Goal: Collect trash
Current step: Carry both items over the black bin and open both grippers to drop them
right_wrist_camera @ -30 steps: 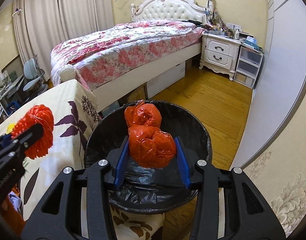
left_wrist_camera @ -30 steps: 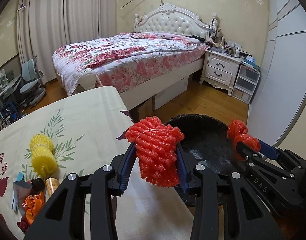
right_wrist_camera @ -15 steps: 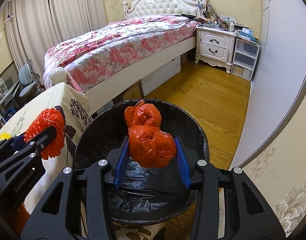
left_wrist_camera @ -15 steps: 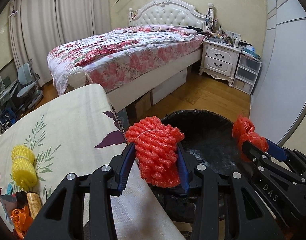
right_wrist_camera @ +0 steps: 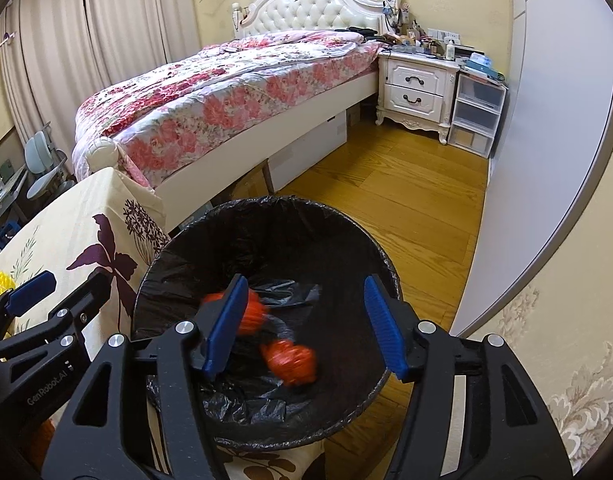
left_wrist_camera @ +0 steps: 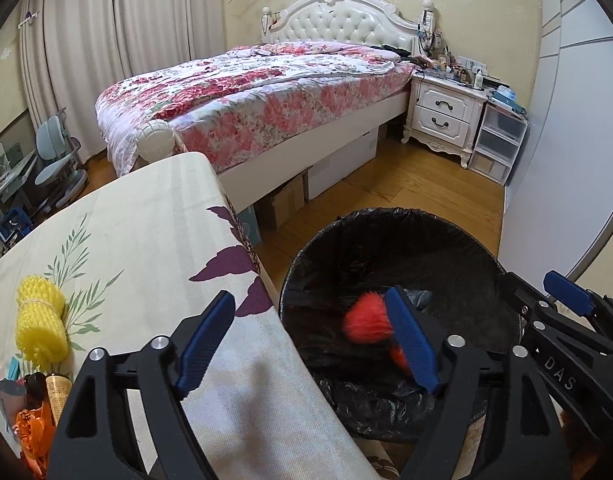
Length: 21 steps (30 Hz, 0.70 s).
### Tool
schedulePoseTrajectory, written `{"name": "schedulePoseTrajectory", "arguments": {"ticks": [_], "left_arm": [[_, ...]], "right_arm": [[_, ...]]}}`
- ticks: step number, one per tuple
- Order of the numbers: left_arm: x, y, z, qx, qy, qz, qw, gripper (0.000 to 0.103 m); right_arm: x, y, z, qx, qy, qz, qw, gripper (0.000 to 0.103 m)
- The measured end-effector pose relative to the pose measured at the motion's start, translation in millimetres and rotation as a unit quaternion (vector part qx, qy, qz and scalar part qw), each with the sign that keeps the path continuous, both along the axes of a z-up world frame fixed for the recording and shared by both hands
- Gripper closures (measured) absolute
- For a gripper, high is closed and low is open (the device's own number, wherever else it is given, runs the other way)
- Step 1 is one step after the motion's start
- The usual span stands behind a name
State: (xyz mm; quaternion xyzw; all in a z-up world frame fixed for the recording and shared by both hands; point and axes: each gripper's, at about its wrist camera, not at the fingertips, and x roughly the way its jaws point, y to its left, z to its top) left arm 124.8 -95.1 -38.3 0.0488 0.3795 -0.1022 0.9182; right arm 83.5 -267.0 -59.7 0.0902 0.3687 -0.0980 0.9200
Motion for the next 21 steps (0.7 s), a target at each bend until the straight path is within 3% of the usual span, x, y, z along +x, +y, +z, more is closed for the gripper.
{"name": "schedulePoseTrajectory", "arguments": {"ticks": [10,21], "left_arm": [[-12,14,15,0.002,-0.010,0.010,0.9999,0.019],[-33,70,34,0.006,-0.015,0.046,0.9988,0.019]], "right_arm": [[-11,6,3,-0.002,0.002,0.000,1.000,0.042],[-24,43,17,-0.003,-0.006,0.037,0.999,0.042]]}}
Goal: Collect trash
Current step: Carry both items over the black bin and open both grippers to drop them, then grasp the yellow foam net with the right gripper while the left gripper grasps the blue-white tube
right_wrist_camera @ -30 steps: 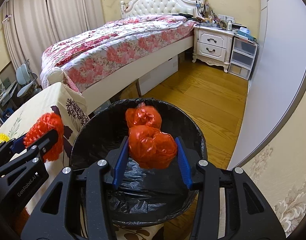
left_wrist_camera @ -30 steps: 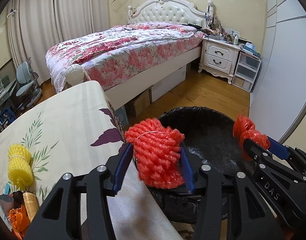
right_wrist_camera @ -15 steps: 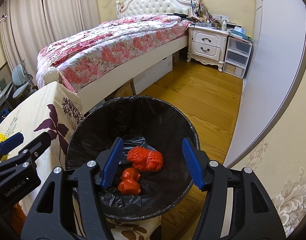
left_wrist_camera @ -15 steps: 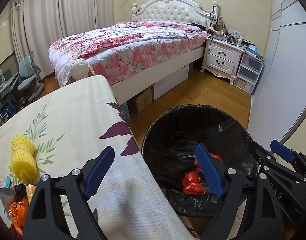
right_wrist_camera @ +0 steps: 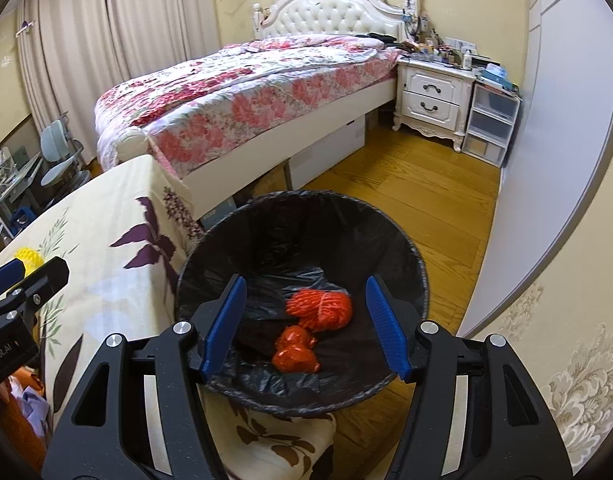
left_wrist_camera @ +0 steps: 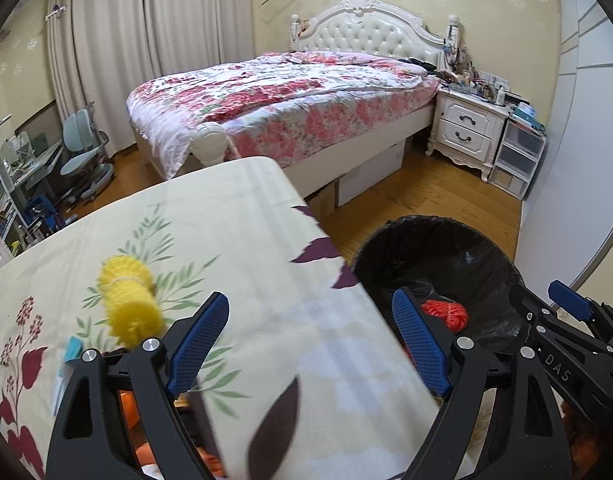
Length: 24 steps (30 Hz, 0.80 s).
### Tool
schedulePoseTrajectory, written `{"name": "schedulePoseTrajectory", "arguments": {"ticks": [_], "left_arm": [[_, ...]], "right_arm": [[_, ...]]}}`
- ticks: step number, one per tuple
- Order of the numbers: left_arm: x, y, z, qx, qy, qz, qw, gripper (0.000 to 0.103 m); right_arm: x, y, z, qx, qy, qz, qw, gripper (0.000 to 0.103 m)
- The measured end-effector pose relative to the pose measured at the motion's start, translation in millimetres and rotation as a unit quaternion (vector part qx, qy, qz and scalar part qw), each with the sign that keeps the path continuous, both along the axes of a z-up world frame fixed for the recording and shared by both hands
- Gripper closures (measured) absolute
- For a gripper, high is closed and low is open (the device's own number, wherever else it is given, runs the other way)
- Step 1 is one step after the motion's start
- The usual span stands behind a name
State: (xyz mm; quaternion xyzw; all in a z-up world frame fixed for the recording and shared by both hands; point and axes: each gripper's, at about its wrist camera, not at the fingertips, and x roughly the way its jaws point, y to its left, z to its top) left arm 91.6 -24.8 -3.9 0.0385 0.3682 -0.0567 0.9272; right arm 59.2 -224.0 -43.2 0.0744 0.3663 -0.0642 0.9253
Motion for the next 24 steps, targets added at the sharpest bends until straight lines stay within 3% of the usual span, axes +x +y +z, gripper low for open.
{"name": "schedulePoseTrajectory", "arguments": {"ticks": [13,24], "left_arm": [[-33,97,9,0.001,-0.008,0.080,0.9968,0.019],[-43,203,3,0.018,-0.013,0.171,0.9850,0.019]], "right_arm": [[1,86,10,-0.001,-0.001,0.091,0.996,0.042],[16,178,27,-0.008,-0.009,0.185,0.983,0.042]]}}
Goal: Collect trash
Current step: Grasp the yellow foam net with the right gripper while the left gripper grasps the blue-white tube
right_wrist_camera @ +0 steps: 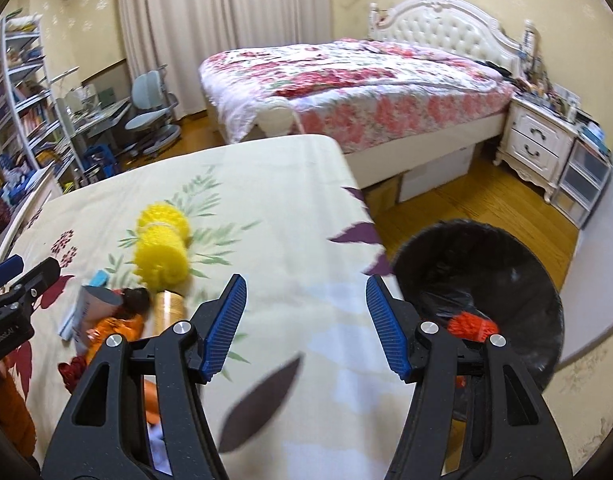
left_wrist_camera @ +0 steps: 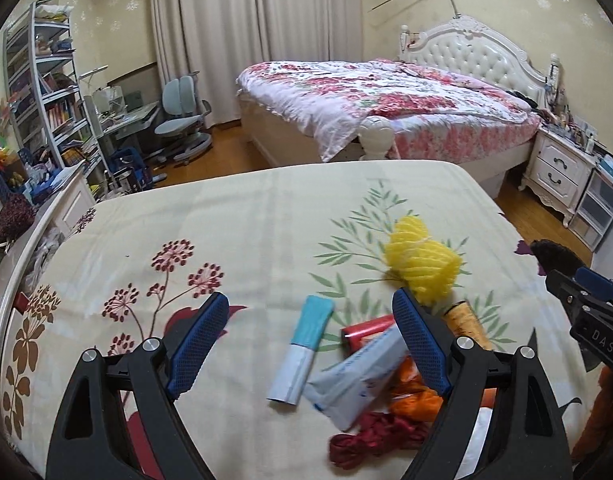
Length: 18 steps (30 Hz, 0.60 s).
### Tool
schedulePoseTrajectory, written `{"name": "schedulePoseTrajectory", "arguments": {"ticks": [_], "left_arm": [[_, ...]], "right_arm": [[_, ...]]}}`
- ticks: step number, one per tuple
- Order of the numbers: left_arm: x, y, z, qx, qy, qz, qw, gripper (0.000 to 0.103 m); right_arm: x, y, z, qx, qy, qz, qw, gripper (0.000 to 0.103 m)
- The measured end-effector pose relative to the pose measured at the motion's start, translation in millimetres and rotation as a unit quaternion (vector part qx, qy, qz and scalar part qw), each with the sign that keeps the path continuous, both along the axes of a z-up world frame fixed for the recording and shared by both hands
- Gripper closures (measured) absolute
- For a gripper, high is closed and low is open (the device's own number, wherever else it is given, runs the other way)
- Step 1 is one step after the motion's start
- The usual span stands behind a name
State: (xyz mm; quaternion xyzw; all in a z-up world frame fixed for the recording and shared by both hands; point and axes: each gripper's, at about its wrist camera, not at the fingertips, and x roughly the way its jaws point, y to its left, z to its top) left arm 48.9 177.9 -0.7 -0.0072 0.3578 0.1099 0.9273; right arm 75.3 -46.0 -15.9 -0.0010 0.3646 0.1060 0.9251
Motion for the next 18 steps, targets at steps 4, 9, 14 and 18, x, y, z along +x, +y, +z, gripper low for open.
{"name": "schedulePoseTrajectory", "arguments": {"ticks": [4,9,14,18], "left_arm": [[-1,28,-5,0.004,0.006,0.023,0.9997,0.019],[-1,58,-12,0.000,0.013,0.044,0.9989,0.019],[2,78,-18,-0.007,0.019,0.056,0.9982,0.019],[4,85,-22,-0.013,0.022,0.056,0.9981,0.019]], "right_arm": [[8,31,5,-0.001,0.001,0.029,1.000,0.042],[18,65,8,-0.002,0.005,0.058,0.998,0.042],[30,93,6,-0.008,0.017,0.083,0.996,0.042],[39,109,1,-0.013,0.031,0.095,0.995,0.042]]}}
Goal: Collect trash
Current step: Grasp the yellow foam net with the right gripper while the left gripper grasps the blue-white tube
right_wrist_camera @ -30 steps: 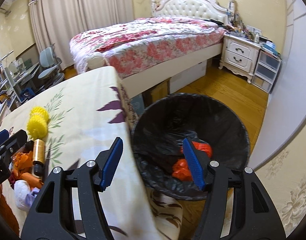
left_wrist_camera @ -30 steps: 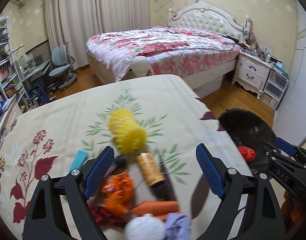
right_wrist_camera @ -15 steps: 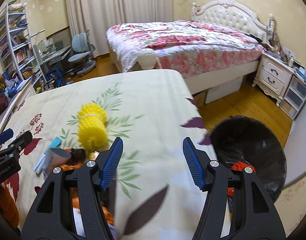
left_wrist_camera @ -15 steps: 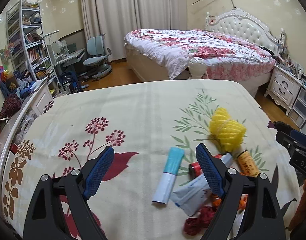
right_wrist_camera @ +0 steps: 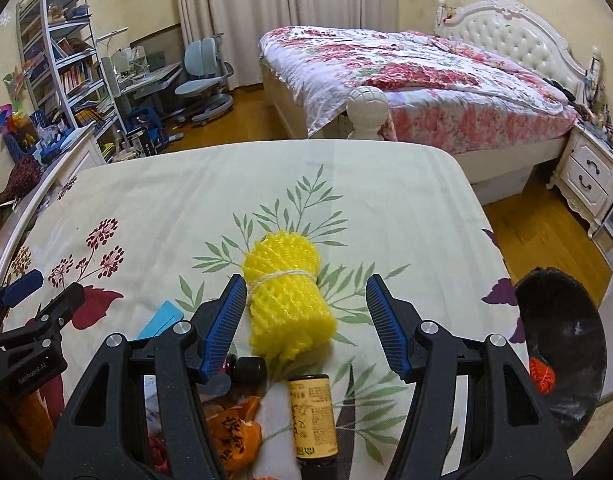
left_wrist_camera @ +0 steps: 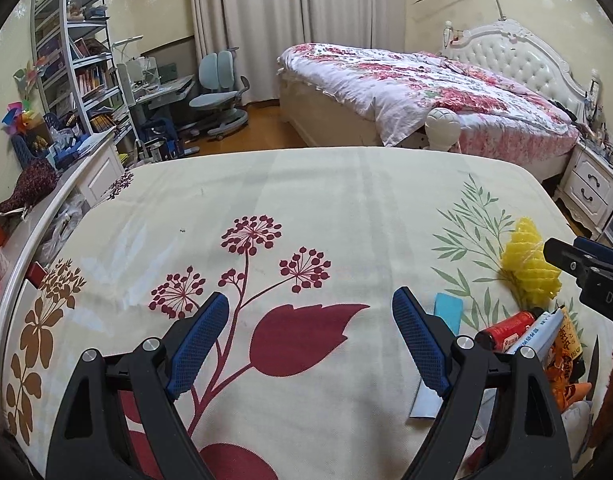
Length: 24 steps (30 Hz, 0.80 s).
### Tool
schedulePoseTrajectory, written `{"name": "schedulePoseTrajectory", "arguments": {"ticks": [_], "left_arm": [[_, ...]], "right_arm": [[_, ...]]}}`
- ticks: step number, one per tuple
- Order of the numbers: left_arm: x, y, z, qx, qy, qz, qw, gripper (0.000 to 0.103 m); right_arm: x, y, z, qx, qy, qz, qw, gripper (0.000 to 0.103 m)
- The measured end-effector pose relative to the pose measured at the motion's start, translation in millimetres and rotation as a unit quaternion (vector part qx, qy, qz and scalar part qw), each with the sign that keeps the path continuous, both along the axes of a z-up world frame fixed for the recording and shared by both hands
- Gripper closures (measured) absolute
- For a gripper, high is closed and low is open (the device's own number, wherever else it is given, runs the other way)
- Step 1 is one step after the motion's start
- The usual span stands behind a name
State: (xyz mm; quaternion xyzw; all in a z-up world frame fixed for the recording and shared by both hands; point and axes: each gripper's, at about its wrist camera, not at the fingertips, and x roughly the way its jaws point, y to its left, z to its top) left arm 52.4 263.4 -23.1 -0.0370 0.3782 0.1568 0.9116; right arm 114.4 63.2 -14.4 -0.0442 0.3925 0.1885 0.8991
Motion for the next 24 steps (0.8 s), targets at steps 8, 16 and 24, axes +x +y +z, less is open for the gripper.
{"name": "schedulePoseTrajectory", "arguments": {"ticks": [8,16,24], "left_arm": [[2,-4,-6,-0.012,0.004,-0.015,0.9998,0.019],[2,-16,-12,-0.016,0.015,-0.034,0.9992,0.019],[2,-31,-18,-0.020,0.024,-0.057,0.9979,0.020]], "right_arm": [[9,17,-14,-0.027,0.032,0.015,0.999,0.055],[3,9,-12,-0.031,0.024,0.010,0.999,0.063],[-12,-26,-3,-0.029,0.005,-0.019,0.999,0.063]]}}
